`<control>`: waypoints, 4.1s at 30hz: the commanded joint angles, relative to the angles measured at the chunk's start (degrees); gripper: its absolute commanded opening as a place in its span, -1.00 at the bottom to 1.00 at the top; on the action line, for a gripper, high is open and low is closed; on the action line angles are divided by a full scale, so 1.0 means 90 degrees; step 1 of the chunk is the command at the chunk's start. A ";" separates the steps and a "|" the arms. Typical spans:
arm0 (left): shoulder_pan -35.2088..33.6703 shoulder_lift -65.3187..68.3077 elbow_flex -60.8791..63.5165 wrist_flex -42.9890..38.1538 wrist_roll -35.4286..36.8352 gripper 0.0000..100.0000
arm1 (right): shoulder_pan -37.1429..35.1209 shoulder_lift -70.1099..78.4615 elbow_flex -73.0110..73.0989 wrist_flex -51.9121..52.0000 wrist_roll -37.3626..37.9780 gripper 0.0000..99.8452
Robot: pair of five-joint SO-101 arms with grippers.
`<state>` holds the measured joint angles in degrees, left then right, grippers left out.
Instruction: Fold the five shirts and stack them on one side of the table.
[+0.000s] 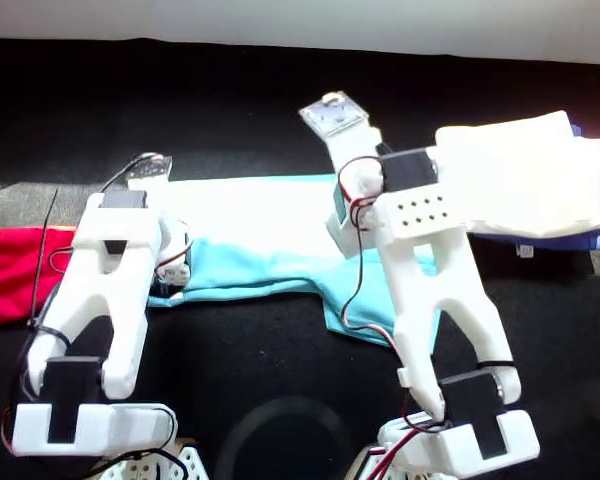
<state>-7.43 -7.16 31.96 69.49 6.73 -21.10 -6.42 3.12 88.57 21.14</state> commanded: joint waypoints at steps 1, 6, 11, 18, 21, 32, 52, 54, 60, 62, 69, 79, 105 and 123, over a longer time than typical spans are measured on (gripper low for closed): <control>0.0063 -0.0650 0.0347 -0.0508 0.0020 -0.98 | -0.0044 -0.0347 0.1089 -0.0151 0.0664 -0.98; 0.0063 -0.0425 0.1363 -0.2139 0.0010 -0.98 | -0.0063 -0.0327 0.2750 -0.1480 0.0967 -0.97; 0.0063 0.0190 0.1480 -0.2803 0.0020 -0.98 | -0.0044 -0.0317 0.3756 -0.2838 0.0967 -0.97; 0.0063 0.0698 0.0962 -0.2501 0.0029 -0.98 | 0.1226 -0.0161 0.4283 -0.4674 0.0977 -0.97; 0.0063 0.0698 0.0972 -0.2501 0.0029 -0.98 | 0.1607 0.0181 0.4107 -0.4654 0.0987 -0.97; 0.0063 0.0708 0.0972 -0.2501 0.0029 -0.98 | 0.0298 -0.1118 0.3570 -0.2593 0.0967 -0.98; 0.0063 0.0708 0.0972 -0.2501 0.0029 -0.98 | -0.0503 -0.0024 0.4205 -0.3297 0.0967 -0.72; 0.0063 0.0708 0.0972 -0.2501 0.0029 -0.98 | -0.0327 0.0073 0.4186 -0.3473 0.0967 -0.73; 0.0063 0.0708 0.0972 -0.2501 0.0029 -0.98 | 0.0376 0.0054 0.3326 -0.3179 0.0967 -0.98; 0.0063 0.0708 0.0972 -0.2501 0.0029 -0.98 | 0.0474 0.0054 0.2945 -0.2867 0.0967 -0.99; 0.0063 0.0708 0.0962 -0.2501 0.0029 -0.98 | 0.0317 0.0054 0.1978 -0.1656 0.0967 -0.99; 0.0063 0.0708 0.0962 -0.2501 0.0029 -0.98 | -0.0337 0.0063 0.1978 -0.0747 0.1026 -0.99; 0.0063 0.0718 0.0962 -0.2510 0.0029 -0.98 | -0.0142 -0.0571 0.4440 -0.2300 0.1543 -0.59; 0.0063 0.0718 0.0962 -0.2510 0.0029 -0.98 | 0.1031 -0.0425 0.5641 -0.3717 0.2051 -0.59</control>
<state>-7.25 -1.19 41.89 46.99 6.90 -16.09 -11.16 53.76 54.11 37.49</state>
